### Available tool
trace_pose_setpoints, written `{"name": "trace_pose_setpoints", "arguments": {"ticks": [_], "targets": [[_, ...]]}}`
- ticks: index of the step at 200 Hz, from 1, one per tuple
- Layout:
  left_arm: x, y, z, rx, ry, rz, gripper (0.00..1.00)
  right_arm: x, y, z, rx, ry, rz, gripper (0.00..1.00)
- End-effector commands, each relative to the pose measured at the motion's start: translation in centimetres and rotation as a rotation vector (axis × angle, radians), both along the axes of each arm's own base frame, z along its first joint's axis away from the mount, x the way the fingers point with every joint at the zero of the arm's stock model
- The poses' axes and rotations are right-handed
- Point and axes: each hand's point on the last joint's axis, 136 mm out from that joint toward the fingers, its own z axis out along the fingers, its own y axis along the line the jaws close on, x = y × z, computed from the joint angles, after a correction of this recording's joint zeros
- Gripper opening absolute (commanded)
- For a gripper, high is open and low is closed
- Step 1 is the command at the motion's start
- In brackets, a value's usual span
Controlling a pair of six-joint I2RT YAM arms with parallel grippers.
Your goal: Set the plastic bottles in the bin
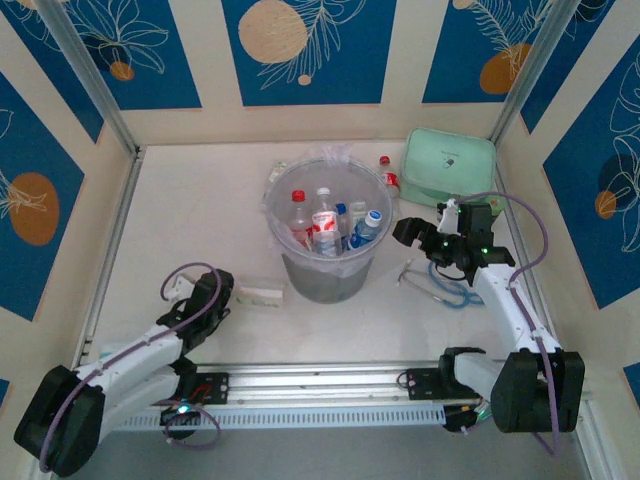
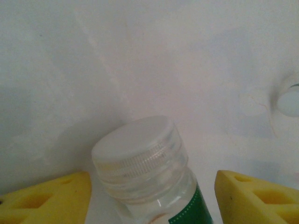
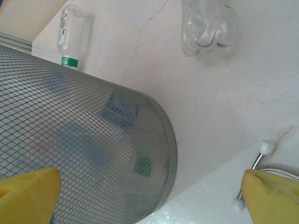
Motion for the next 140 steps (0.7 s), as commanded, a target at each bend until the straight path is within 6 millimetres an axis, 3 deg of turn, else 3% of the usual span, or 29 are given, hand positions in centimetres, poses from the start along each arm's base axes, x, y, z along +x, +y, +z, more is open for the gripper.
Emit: {"name": "trace_pose_setpoints", "arguments": {"ticks": [1,63,92,113,140], "targets": [[1.1,-1.5,1.3,-0.093,-0.061,-0.028,0.62,0.1,-0.1,1.1,-0.024,-0.030,0.008,0.99],[1.3,0.2,7.0,0.026,-0.147,-0.042,0.39,0.1,0.0,0.9,-0.014,-0.035,0.009,0.99],[1.9,0.4,11.0,0.066,-0.218,-0.070,0.33,0.1,0.0,1.1,-0.012,-0.043,0.010,0.99],[2.7,0.2,15.9,0.130,-0.298,-0.119,0.28,0.1,-0.1,1.4,-0.014,-0.051,0.007,0.99],[3.7,0.4,26.0,0.307,-0.437,-0.202,0.23,-0.1,-0.3,1.7,-0.018,-0.058,0.005,0.99]]}}
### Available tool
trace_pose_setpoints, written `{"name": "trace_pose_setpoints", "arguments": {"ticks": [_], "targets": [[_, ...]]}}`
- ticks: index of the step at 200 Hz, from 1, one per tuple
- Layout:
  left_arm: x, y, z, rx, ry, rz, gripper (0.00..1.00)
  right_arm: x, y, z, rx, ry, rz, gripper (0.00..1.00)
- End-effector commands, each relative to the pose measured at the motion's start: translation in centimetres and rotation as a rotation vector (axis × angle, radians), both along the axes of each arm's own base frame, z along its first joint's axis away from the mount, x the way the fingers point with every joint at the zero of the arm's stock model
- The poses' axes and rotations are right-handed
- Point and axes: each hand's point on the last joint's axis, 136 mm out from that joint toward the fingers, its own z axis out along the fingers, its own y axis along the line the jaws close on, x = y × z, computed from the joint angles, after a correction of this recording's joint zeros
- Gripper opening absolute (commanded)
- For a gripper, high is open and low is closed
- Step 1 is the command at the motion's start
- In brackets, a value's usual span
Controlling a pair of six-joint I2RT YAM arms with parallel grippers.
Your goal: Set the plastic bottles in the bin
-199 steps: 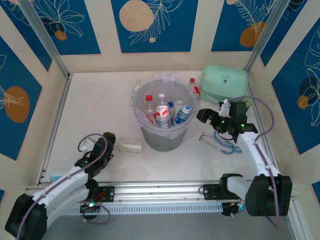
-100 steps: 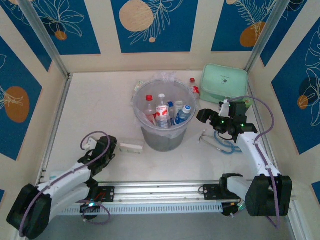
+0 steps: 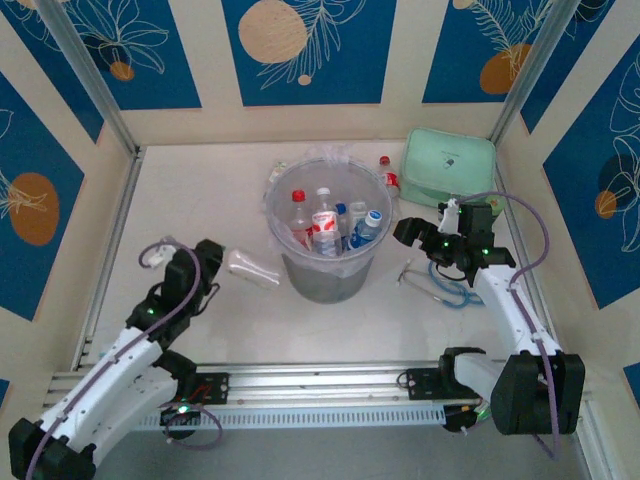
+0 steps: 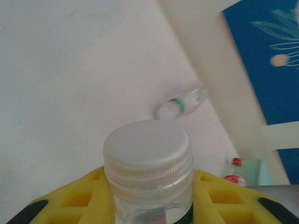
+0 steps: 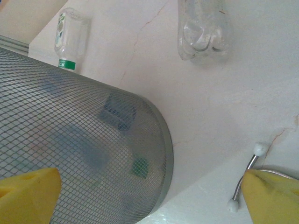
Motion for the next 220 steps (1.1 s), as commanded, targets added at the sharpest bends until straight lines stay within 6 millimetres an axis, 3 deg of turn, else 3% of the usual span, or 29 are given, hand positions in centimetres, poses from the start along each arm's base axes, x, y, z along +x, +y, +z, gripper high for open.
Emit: {"name": "trace_pose_setpoints", "arguments": {"ticks": [1,18,41,57,104,131,166,220], "targets": [[0.6,0.8,9.1,0.204,-0.146,-0.047,0.23,-0.1,0.0,1.4,-0.003,-0.039,0.012,0.99],[0.7,0.6,15.8,0.327,-0.225,-0.096,0.16,-0.2,-0.1,1.5,-0.003,-0.044,0.011,0.99],[1.3,-0.5,22.1,0.443,-0.289,-0.175,0.06,-0.3,0.0,1.4,-0.001,-0.043,0.009,0.99],[2.4,-2.8,24.5,0.477,-0.308,-0.292,0.01,-0.4,-0.1,1.4,-0.002,-0.041,0.006,0.99],[5.4,-9.7,28.3,0.419,-0.393,-0.562,0.00,-0.7,-0.4,2.2,-0.019,-0.062,-0.003,0.99],[6.0,-14.3,28.5,0.426,-0.403,-0.727,0.00,-0.7,-0.5,2.5,-0.018,-0.067,-0.004,0.99],[6.5,-20.6,25.7,0.498,-0.303,-0.949,0.00,-0.6,-0.3,2.9,-0.007,-0.072,0.000,0.99],[7.1,-24.2,20.4,0.545,-0.164,-1.072,0.00,-0.7,-0.4,2.7,-0.014,-0.070,-0.001,0.99]]}}
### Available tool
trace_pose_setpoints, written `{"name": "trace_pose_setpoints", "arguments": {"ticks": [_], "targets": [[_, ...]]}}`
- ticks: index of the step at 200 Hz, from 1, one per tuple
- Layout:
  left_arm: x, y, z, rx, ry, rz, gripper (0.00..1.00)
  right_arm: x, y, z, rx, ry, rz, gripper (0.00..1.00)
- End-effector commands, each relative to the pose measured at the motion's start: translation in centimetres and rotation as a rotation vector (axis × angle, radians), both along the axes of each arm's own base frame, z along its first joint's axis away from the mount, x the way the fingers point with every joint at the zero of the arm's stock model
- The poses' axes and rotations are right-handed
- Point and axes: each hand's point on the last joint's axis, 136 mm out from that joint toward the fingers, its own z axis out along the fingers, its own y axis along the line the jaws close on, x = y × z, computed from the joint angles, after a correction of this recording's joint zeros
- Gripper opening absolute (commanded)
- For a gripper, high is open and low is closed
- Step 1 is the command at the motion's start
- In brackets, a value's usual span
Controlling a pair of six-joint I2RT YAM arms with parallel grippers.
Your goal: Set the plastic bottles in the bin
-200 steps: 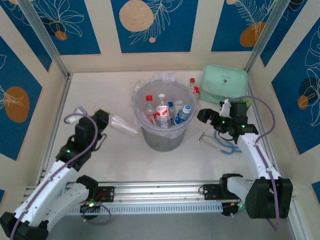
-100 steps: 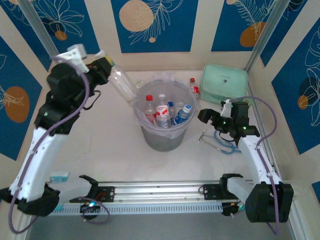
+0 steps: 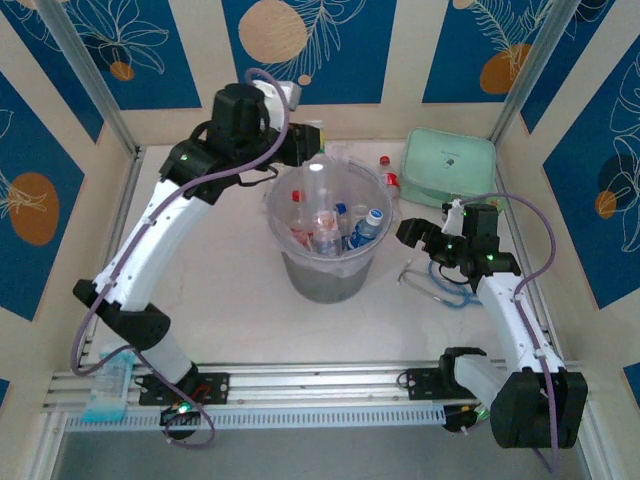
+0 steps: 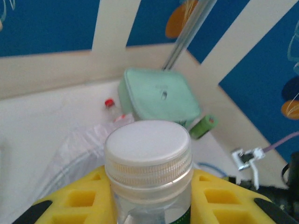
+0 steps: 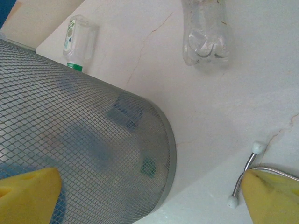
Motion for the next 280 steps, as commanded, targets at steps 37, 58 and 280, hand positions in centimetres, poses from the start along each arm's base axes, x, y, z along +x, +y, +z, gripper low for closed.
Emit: {"name": "trace_pose_setpoints", "arguments": {"ticks": [37,58,280], "targets": [[-1.4,-1.9,-6.2,0.138,0.115,-0.089,0.00,0.1,-0.1,1.4,-0.009,-0.032,0.007,0.99],[-1.5,-2.0,-8.3,0.172,0.150,-0.089,0.00,0.1,-0.1,1.2,-0.008,-0.029,0.006,0.99],[-5.0,1.9,-4.8,0.118,-0.122,0.066,0.68,10.1,-1.4,-1.7,-0.341,0.063,0.016,0.53]]}}
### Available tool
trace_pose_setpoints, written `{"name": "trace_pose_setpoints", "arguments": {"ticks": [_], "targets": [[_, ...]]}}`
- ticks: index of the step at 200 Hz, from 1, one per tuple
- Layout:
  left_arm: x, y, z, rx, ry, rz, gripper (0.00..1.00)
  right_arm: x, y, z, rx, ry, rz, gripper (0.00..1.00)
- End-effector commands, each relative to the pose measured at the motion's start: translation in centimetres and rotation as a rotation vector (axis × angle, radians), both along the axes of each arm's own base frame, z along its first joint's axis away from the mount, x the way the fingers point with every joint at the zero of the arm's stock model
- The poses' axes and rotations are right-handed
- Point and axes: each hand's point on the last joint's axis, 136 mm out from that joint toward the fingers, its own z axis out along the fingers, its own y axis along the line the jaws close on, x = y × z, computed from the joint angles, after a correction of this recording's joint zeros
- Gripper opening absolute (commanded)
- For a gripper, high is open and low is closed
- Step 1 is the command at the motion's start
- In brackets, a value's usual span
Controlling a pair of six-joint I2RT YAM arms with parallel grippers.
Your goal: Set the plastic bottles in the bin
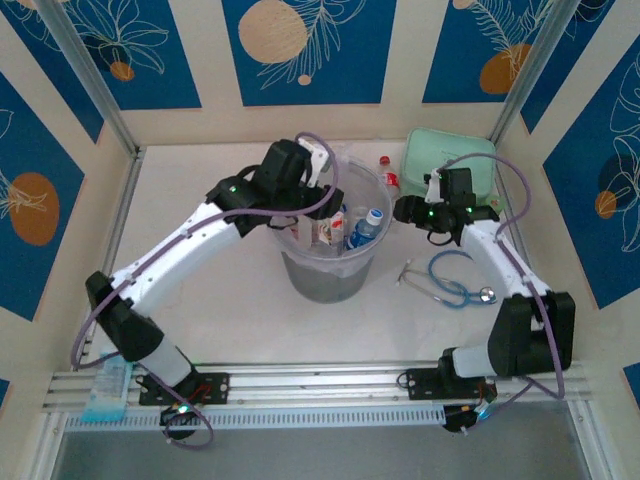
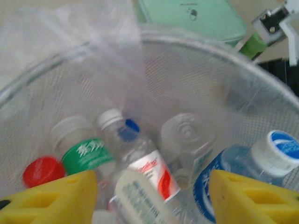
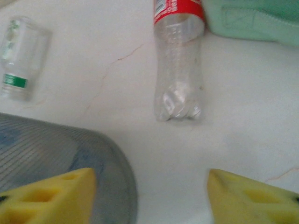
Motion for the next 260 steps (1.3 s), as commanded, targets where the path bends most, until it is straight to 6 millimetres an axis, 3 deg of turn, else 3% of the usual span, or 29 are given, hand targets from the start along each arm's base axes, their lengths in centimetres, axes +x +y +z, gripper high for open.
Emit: {"name": "trace_pose_setpoints", "arguments": {"ticks": [1,27,45,82,118,165,188,233,260], "targets": [[-1.7,3.6,6.8,-0.159,-0.155,0.085,0.68,1.8,-1.0,-0.4,-0.055,0.021,-0.013,0.52],[-3.9,7.3,6.3,-0.159,-0.158,0.156,0.74,3.8,-0.1,-1.3,-0.054,0.048,0.026,0.52],[-5.1,10.5,4.4,-0.142,-0.146,0.253,0.77,5.0,0.2,-2.4,-0.071,0.073,0.031,0.52],[-7.8,14.8,0.6,-0.199,-0.096,0.381,0.80,6.9,0.4,-4.8,-0.154,0.129,0.026,0.74],[-9.5,16.1,-3.4,-0.222,0.005,0.427,0.80,8.6,0.7,-7.1,-0.170,0.195,0.032,0.89],[-10.0,15.4,-7.4,-0.203,0.102,0.420,0.87,9.8,0.9,-9.6,-0.191,0.249,0.033,0.96],[-9.8,15.1,-8.1,-0.212,0.100,0.418,0.90,10.1,1.1,-10.2,-0.188,0.254,0.037,0.89],[-9.9,15.3,-8.7,-0.203,0.099,0.418,0.93,10.2,2.0,-10.8,-0.176,0.257,0.061,0.59],[-10.0,14.7,-9.7,-0.222,0.125,0.406,0.94,10.0,2.1,-9.9,-0.176,0.249,0.061,0.47]]}}
